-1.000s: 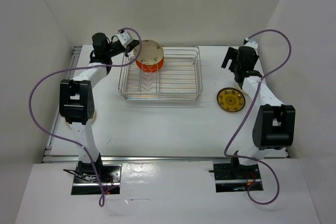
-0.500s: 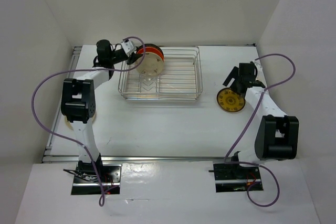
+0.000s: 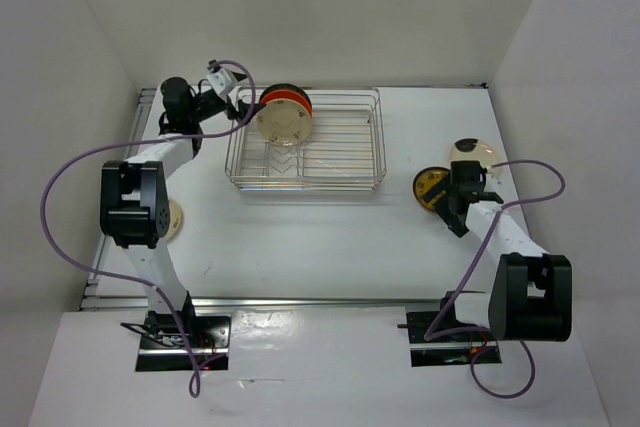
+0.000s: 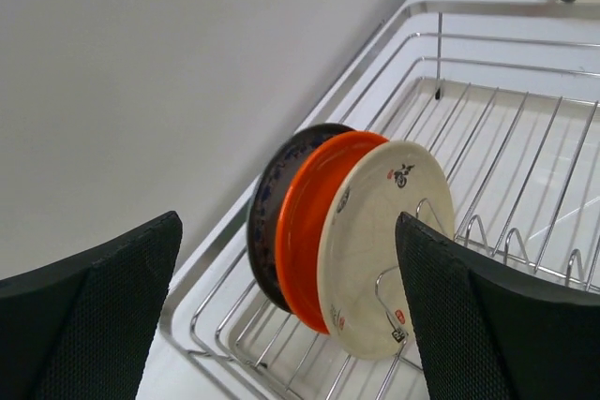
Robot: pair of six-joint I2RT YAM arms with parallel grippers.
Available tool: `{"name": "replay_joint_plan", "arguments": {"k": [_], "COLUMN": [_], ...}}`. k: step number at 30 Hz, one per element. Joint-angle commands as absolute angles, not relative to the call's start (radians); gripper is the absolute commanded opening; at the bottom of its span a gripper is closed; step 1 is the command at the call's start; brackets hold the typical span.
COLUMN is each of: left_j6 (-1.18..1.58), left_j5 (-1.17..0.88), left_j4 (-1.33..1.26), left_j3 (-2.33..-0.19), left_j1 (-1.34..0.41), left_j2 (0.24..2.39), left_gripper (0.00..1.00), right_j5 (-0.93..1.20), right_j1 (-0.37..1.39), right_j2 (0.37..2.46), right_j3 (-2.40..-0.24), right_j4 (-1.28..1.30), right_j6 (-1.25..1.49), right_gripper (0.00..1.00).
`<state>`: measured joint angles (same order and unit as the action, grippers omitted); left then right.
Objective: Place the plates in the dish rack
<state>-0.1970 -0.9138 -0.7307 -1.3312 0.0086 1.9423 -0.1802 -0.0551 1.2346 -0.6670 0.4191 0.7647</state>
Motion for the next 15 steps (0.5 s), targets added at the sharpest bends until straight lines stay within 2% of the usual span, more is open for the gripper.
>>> {"name": "replay_joint_plan", "arguments": {"k": [1,6,9,15], "left_j6": [-0.063,-0.005,0.024,0.066], "left_j5": [-0.989,-1.035,-1.046,-1.057], "left_j4": [-0.885,-0.925,-0.966,-1.026], "left_j3": [-1.308,-1.266,-1.24,-1.221], "left_j1": [0.044,0.075,0.093,0.114], "left_j2": [1.856,1.818,1.796,1.796], "left_gripper": [1.0,1.0,1.0,1.0], "right_j5": [-0.187,-0.236,-0.288,-0.275], "right_j1": [-0.058,-0.058,-0.058,-0.058], "right_j2": [1.27,1.292,1.235,1.235], "right_j3": [-0.632,-0.595,-0.554,-0.578], "right_j4": [0.388,0.385,0.335,0.291], "right_j6": [0.86,0.942,0.952,0.93], "right_gripper": [0.94,0.94,0.95,0.95]}}
